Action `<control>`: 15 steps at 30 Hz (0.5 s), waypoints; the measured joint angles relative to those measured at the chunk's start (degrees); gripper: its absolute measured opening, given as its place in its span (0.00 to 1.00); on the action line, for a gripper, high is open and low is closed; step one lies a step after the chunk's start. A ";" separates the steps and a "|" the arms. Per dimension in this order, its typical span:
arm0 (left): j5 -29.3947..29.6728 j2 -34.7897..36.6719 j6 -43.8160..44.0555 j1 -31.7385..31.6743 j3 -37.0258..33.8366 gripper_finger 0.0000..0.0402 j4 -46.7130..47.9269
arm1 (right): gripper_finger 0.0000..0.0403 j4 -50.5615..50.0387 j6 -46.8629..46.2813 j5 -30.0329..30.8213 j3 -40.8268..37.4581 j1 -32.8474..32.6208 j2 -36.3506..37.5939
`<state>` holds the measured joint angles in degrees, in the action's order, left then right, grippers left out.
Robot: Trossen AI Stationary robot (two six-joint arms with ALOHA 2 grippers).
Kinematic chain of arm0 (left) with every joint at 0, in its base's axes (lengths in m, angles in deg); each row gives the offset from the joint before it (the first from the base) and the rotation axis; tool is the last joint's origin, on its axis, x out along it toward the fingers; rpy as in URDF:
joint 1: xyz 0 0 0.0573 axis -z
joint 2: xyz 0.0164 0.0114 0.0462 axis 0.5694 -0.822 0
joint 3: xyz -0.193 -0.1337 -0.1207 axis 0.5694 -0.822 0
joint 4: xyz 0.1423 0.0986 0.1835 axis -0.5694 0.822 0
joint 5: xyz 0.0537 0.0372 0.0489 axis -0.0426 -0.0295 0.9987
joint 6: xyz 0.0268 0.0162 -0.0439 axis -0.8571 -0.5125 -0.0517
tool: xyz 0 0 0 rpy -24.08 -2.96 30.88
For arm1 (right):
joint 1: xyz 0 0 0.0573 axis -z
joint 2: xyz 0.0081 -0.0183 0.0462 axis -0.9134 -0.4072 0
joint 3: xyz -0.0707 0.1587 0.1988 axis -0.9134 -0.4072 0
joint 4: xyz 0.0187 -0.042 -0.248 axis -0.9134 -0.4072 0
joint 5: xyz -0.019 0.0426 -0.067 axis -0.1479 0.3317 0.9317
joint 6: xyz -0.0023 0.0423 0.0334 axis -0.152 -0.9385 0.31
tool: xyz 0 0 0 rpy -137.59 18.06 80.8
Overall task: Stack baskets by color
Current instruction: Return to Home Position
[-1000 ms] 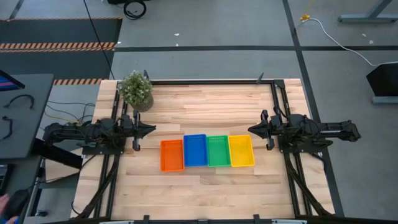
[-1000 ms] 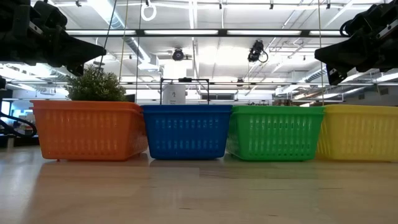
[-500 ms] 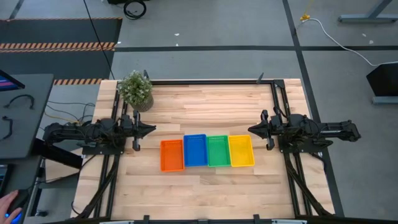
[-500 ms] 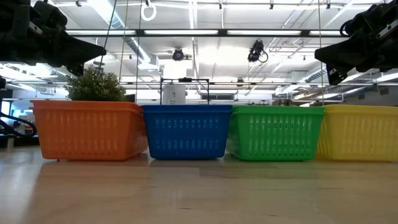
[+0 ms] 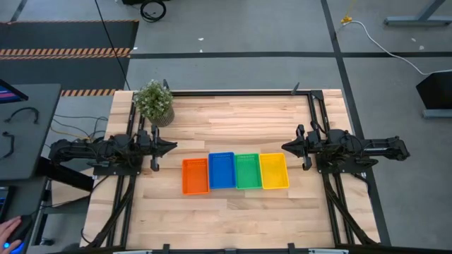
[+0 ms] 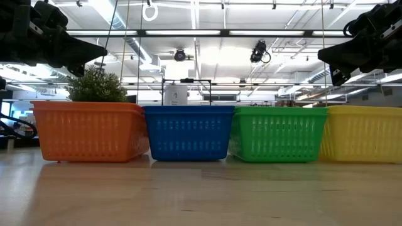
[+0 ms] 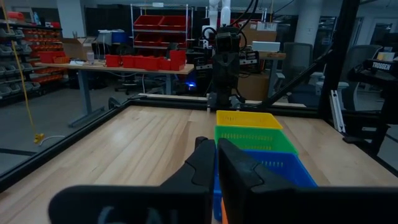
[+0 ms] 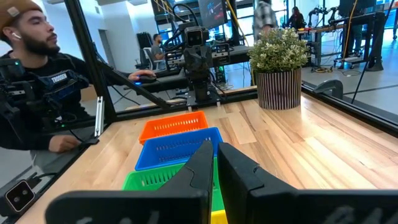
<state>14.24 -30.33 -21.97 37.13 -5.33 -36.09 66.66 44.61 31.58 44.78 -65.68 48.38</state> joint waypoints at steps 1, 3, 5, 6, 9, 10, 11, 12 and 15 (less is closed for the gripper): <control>0.00 0.00 0.02 0.01 0.02 0.05 0.00 | 0.07 0.00 0.00 0.00 0.00 0.00 0.00; 0.00 0.00 0.00 0.00 0.02 0.05 0.00 | 0.07 0.00 0.01 0.00 -0.01 0.00 0.00; 0.02 0.02 0.02 0.02 0.02 0.06 0.00 | 0.07 0.00 0.00 0.00 -0.01 0.00 0.00; 0.00 0.00 0.02 0.02 0.02 0.07 0.00 | 0.07 0.00 0.00 0.00 0.00 0.01 0.00; 0.01 0.00 0.02 0.01 0.02 0.08 0.00 | 0.07 0.00 0.01 0.00 -0.01 -0.01 0.00; 0.00 0.00 0.01 0.01 0.02 0.08 0.00 | 0.07 0.00 -0.01 0.00 0.00 0.00 0.00; 0.00 0.00 0.00 0.01 0.02 0.08 0.00 | 0.07 0.00 0.01 0.00 -0.01 0.00 0.00; 0.02 0.00 0.00 0.00 0.02 0.08 0.00 | 0.07 0.00 0.00 0.00 0.00 0.00 0.00; 0.00 0.00 0.00 0.02 0.02 0.08 0.00 | 0.07 0.00 -0.01 0.00 -0.01 0.01 0.00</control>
<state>14.25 -30.33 -21.97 37.14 -5.31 -36.09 66.66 44.61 31.58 44.77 -65.68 48.38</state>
